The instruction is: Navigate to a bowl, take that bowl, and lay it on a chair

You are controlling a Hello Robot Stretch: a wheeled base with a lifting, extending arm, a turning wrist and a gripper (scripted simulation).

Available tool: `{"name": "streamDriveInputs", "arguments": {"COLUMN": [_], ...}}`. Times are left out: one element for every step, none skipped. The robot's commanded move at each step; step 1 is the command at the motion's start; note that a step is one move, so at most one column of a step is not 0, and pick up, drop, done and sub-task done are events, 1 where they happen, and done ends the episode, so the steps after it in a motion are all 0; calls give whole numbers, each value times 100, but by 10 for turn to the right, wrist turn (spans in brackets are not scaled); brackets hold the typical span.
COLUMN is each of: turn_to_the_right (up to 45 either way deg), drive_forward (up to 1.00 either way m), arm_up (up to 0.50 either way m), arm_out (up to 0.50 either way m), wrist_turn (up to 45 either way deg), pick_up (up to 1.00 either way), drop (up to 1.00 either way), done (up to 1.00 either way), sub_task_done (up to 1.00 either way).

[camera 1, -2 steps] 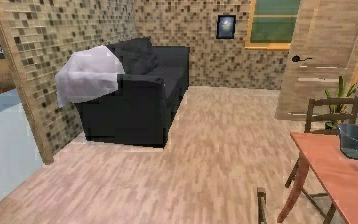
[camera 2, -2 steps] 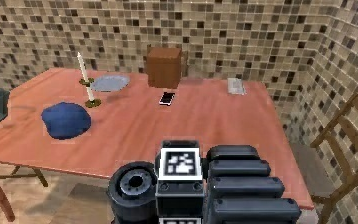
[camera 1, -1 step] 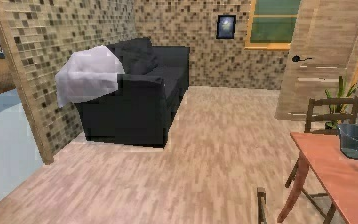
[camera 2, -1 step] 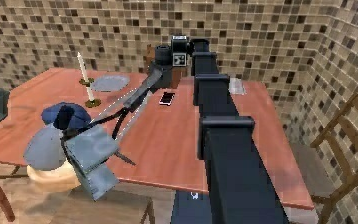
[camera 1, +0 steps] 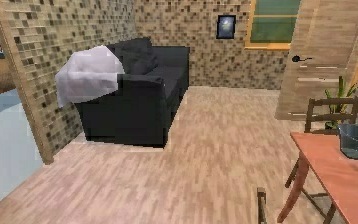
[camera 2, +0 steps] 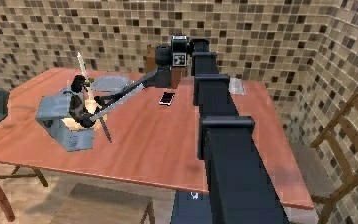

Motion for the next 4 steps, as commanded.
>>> {"name": "streamDriveInputs", "arguments": {"turn_to_the_right": [0, 0, 0, 0], "drive_forward": [0, 0, 0, 0], "arm_up": [-32, -50, 0, 0], "arm_out": [0, 0, 0, -10], "wrist_turn": [0, 0, 0, 0], "pick_up": [0, 0, 0, 0], "drop": [0, 0, 100, 0], "done": [0, 0, 0, 0], "sub_task_done": [0, 0, 0, 0]}}
